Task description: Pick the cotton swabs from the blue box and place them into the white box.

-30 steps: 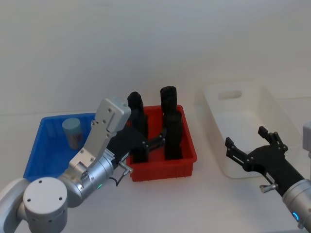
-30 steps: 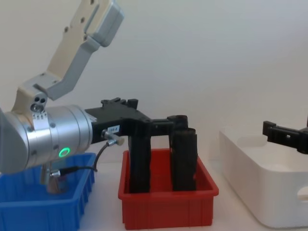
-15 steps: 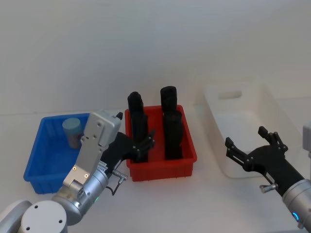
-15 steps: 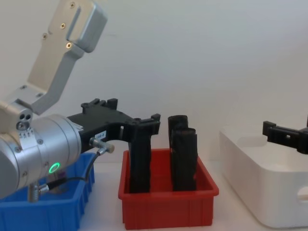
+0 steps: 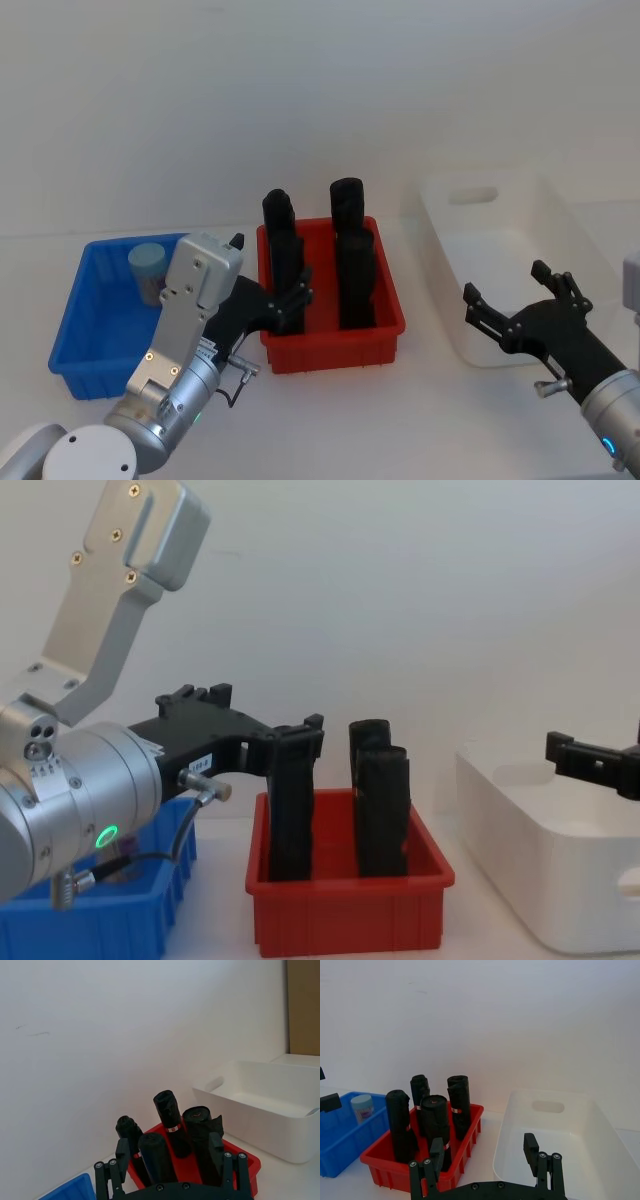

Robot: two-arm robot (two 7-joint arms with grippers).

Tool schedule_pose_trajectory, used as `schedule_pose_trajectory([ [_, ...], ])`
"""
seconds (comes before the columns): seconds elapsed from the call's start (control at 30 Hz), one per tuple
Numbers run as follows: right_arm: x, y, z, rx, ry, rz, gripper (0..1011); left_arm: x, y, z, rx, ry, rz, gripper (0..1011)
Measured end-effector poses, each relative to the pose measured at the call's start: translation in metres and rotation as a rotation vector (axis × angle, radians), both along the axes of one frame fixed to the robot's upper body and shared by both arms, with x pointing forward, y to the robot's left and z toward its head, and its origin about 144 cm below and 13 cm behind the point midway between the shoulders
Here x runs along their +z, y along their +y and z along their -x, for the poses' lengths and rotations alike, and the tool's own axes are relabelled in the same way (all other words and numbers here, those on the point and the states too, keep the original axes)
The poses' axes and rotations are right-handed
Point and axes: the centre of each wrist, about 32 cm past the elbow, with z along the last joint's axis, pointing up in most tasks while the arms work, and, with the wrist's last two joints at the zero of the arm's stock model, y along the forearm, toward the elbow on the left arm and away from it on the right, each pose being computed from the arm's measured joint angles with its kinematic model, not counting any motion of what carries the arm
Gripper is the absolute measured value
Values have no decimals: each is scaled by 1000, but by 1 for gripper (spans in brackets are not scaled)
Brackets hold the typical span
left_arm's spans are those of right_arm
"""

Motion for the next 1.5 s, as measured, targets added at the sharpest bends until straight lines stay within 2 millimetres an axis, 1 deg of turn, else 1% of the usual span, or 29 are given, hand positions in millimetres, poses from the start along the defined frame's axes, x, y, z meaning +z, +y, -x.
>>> schedule_pose_trajectory([
  [0.4,0,0,0,1,0,0,1001,0,0,0,0,-1,0,1004],
  [0.67,-2,1,-5,13,1,8,1001,0,0,0,0,0,0,1004],
  [0.97,-9,5,-21,40,4,35,1002,0,0,0,0,0,0,1004],
  [1.5,-21,21,-59,120,8,83,1001,0,0,0,0,0,0,1004],
])
